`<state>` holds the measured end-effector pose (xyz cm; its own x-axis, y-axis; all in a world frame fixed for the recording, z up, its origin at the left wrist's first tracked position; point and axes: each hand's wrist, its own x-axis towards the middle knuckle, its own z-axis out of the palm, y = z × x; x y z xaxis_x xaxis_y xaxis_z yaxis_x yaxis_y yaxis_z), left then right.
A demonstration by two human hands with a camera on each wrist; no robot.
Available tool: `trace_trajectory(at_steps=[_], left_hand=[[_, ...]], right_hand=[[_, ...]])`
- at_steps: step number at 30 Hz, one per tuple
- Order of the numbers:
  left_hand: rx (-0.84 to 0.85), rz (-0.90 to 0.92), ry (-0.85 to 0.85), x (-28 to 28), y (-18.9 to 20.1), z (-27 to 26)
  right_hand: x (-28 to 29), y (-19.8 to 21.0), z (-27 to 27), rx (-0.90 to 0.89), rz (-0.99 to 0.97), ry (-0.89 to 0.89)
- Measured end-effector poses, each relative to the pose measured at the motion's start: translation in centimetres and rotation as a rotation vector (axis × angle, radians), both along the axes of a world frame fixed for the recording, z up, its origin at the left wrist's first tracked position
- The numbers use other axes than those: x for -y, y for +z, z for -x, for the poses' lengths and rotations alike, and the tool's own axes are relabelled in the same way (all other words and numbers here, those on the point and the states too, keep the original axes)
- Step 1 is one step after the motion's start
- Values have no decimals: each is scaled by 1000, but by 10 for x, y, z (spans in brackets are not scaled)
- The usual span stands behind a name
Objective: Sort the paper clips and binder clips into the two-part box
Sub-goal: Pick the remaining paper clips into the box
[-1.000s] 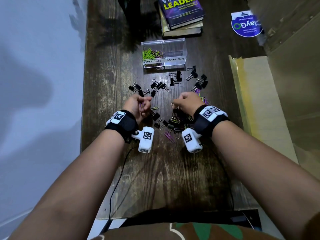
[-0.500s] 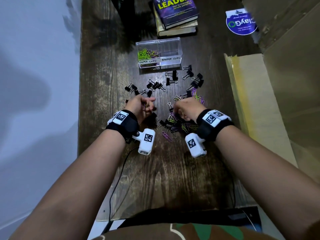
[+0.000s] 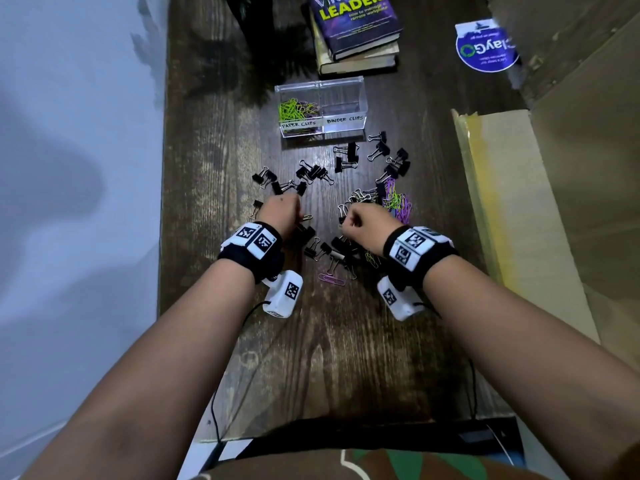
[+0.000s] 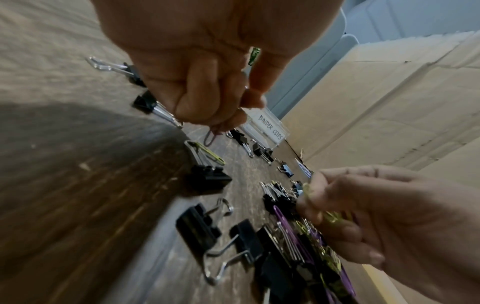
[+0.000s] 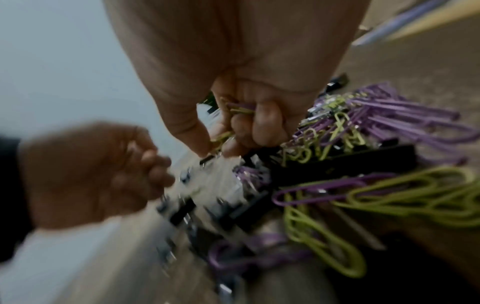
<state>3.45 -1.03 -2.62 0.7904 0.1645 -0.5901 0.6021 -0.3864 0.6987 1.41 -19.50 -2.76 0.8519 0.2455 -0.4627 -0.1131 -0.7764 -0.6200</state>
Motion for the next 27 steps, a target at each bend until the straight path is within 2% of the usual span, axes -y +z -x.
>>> trace_trajectory(at_steps=[3, 5, 7, 10, 14, 18, 20, 23, 27], left_hand=[[-2, -11, 3, -3, -3, -1], [-7, 37, 4, -4, -4, -1], [-36, 136, 82, -6, -6, 0], [-130, 358, 314, -10, -3, 6], [-149, 546, 452, -19, 3, 12], [-152, 658, 486, -31, 8, 18], [-143, 675, 507, -35, 8, 20], [-132, 687, 539, -37, 8, 23], [-112, 616, 422, -36, 4, 27]], right_hand=[[3, 9, -7, -137, -217, -228], [-2, 15, -12, -275, -438, -377], [-9, 19, -19, -341, -511, -415], [-27, 21, -30, -318, -439, -324], [-50, 14, -45, -322, -253, -210], [-66, 11, -47, -51, 26, 115], [-71, 6, -44, 28, 117, 257], [-72, 3, -41, 64, 197, 358], [-72, 3, -41, 70, 244, 409]])
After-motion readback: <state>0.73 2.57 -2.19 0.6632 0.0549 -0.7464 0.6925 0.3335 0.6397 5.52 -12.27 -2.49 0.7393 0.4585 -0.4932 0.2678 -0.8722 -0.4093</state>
